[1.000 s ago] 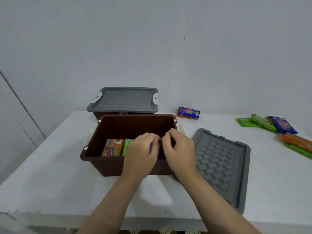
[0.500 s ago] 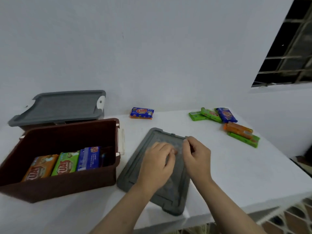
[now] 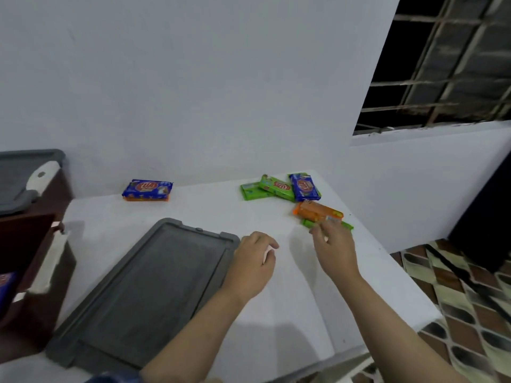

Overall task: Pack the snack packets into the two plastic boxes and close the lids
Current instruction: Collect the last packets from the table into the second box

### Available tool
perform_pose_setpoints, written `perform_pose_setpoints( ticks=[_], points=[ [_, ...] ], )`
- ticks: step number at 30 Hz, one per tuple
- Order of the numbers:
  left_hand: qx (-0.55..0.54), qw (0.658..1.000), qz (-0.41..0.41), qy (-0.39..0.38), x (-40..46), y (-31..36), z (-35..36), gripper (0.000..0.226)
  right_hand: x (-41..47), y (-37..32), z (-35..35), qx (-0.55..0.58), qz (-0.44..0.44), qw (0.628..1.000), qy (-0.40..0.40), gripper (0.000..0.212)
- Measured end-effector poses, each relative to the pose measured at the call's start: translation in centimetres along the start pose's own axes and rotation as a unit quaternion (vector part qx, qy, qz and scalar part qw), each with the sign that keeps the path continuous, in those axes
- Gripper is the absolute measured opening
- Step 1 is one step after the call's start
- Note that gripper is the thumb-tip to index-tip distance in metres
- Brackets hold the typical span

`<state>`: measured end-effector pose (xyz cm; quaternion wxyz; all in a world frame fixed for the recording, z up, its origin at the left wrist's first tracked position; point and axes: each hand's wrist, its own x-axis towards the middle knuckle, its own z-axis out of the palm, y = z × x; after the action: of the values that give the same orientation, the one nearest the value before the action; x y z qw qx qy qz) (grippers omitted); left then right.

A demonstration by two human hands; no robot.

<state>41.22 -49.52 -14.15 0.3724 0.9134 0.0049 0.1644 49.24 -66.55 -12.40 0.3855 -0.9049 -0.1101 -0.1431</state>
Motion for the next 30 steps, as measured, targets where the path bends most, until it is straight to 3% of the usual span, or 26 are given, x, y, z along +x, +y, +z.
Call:
perform_pose_setpoints(
  ticks=[4, 10, 17, 24, 30],
  points=[
    [0.062, 0.997, -0.034, -0.023, 3.2, 0.2, 2.5, 0.029, 3.4, 3.2, -0.7, -0.063, 0.033, 0.996, -0.052, 0.019],
    [0.102, 0.985, -0.124, -0.056, 9.3, 0.3, 3.9, 0.050, 7.8, 4.1, 0.8, -0.116, 0.038, 0.985, -0.125, 0.038],
    [0.151, 0.975, -0.151, -0.058, 17.7, 0.6, 4.2, 0.062, 13.9, 3.1, 3.3, -0.174, 0.037, 0.972, -0.150, 0.049],
    [0.245, 0.951, -0.146, -0.121, 21.8, -2.0, 5.2, 0.055, 18.3, 3.4, 5.7, -0.169, 0.042, 0.953, -0.246, 0.053],
    [0.353, 0.930, -0.072, -0.068, 19.5, -3.6, 5.6, 0.061, 16.6, 4.6, 6.1, -0.167, -0.001, 0.961, -0.222, 0.054]
  ],
)
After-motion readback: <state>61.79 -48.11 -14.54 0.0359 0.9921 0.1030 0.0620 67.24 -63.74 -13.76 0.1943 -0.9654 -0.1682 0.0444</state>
